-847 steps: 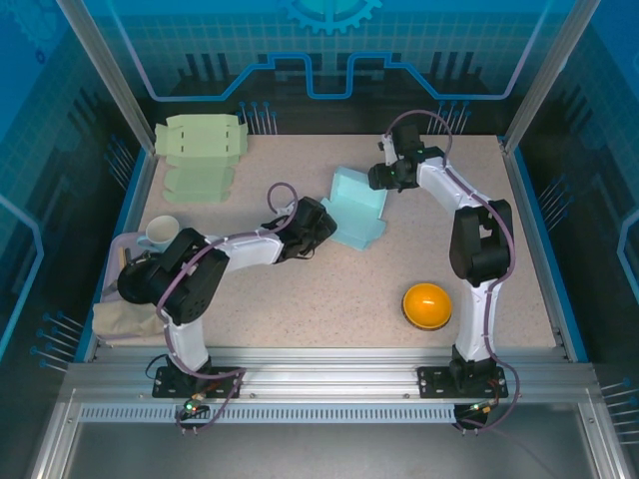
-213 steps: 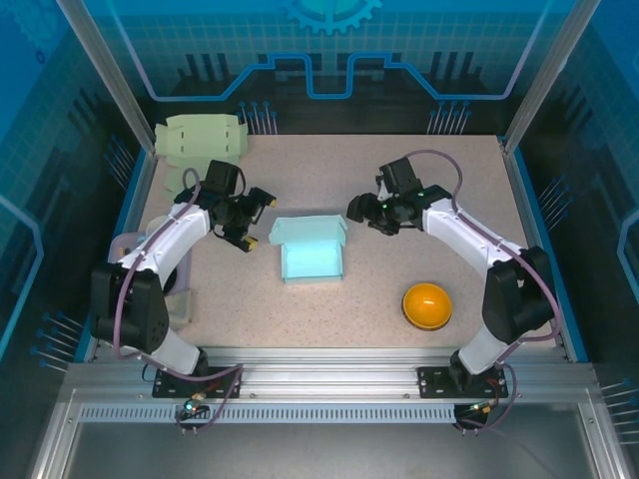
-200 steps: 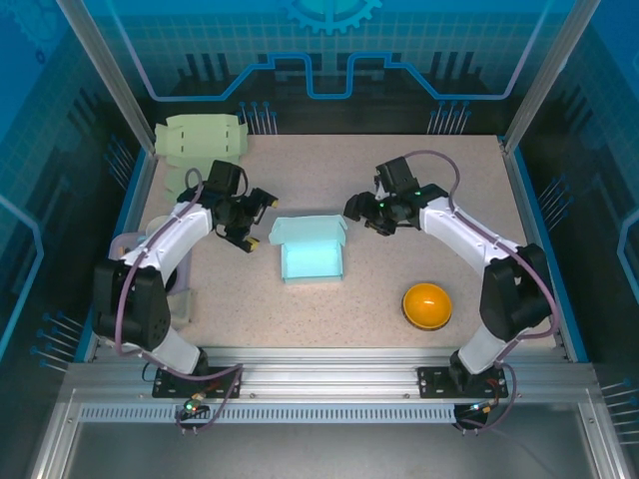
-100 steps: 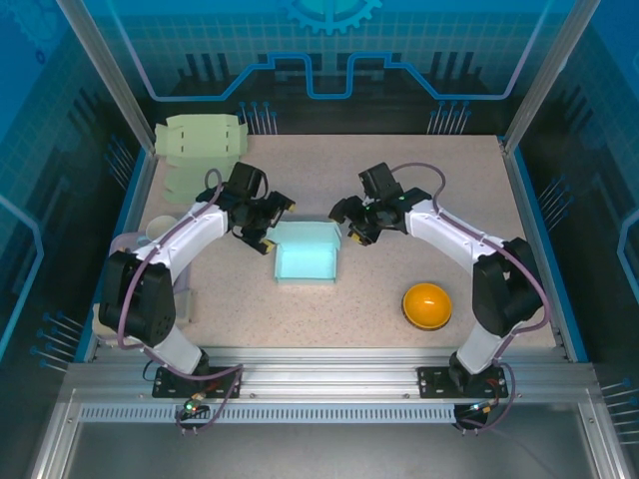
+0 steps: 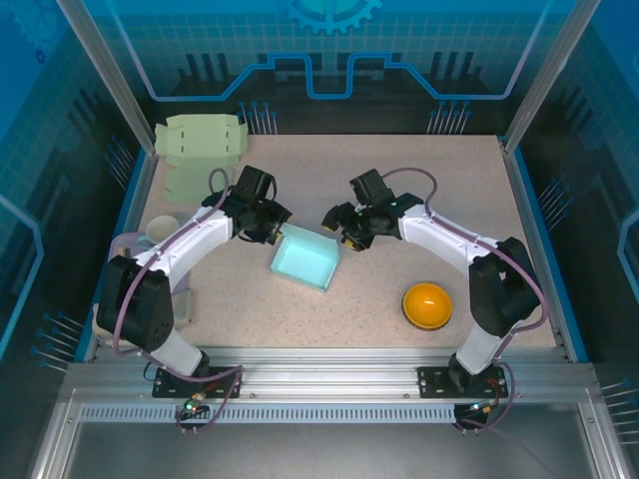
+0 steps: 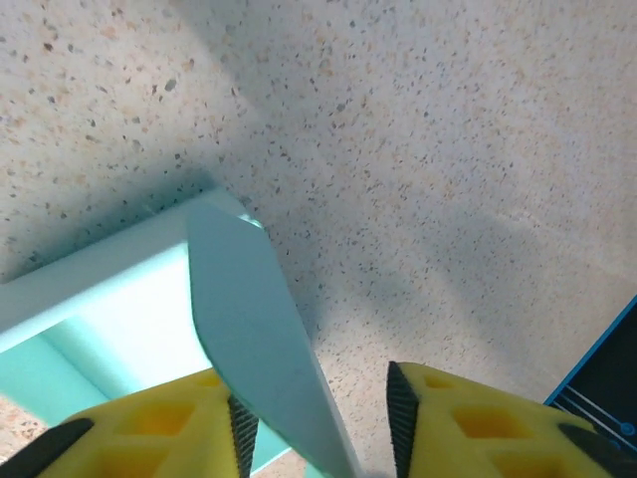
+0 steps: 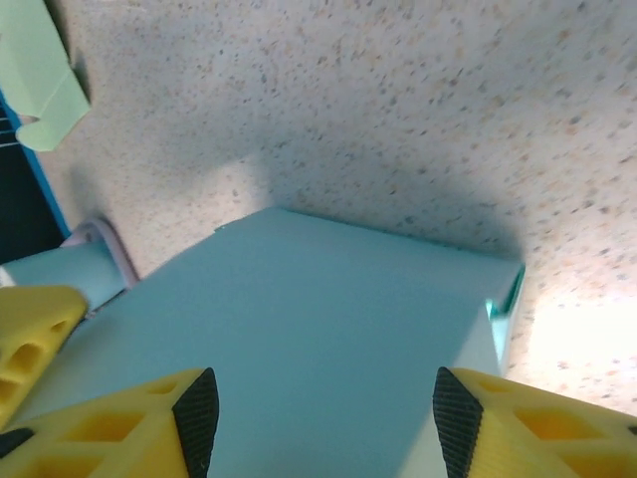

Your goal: Fold the paper box

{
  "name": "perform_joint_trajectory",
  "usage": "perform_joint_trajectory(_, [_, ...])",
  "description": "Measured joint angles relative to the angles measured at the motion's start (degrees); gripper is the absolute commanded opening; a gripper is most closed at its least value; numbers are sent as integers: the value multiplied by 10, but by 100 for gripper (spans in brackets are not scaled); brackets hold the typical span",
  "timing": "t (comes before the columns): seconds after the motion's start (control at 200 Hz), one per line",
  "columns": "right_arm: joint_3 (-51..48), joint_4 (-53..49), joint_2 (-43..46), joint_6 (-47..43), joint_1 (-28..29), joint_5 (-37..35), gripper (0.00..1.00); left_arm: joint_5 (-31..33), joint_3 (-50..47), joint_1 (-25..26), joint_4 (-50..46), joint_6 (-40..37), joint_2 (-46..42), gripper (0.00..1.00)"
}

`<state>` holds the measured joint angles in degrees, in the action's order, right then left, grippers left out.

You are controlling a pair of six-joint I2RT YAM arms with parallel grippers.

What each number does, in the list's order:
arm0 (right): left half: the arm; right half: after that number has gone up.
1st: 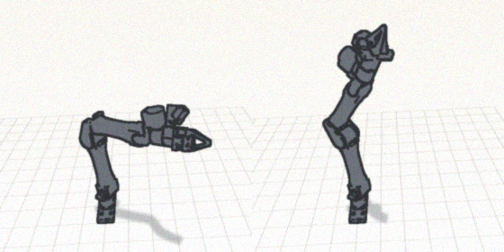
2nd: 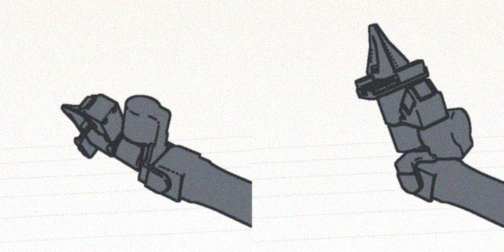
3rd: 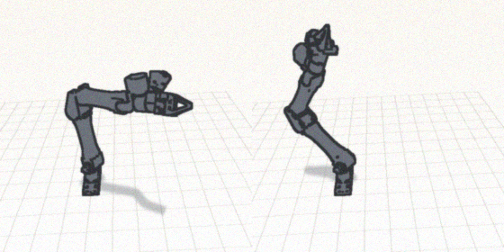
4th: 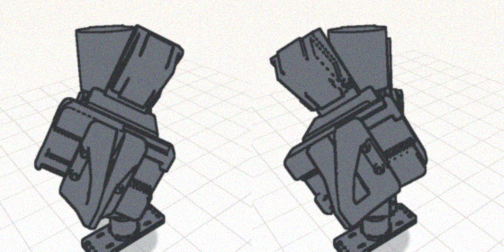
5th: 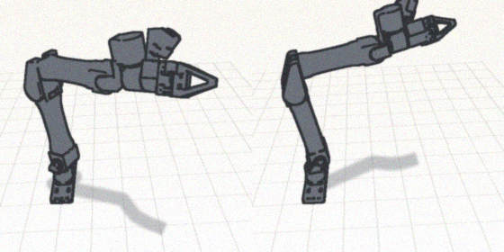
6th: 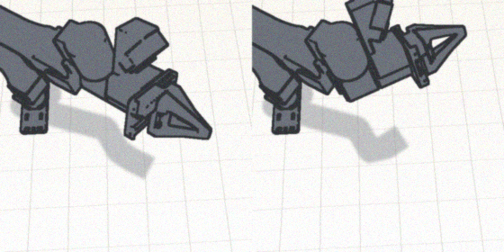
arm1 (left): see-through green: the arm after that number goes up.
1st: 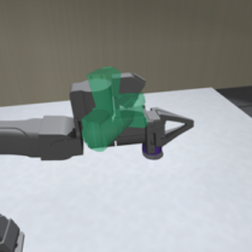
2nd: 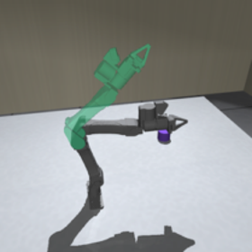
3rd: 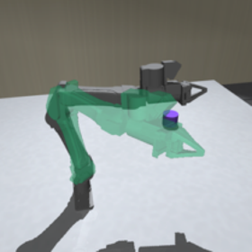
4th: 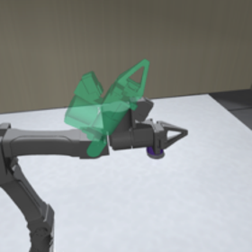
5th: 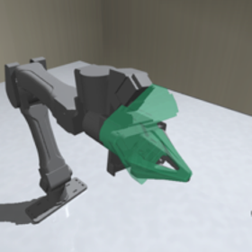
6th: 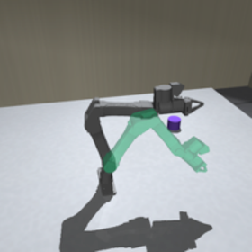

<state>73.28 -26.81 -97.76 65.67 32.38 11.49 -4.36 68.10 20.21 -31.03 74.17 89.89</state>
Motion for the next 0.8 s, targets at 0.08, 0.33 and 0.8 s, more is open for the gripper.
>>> perform_joint_trajectory(0.08, [2, -16, 0, -43, 0, -25, 61, 12, 0, 0, -1, 6, -8, 30])
perform_joint_trajectory(0.33, [-38, -44, 55, -188, 0, -102, 59, 38, 0, 0, -17, 15, -12, 4])
perform_joint_trajectory(0.8, [-340, 223, 238, -712, 99, -109, 60, 51, 46, 0, -57, 13, -10, 0])
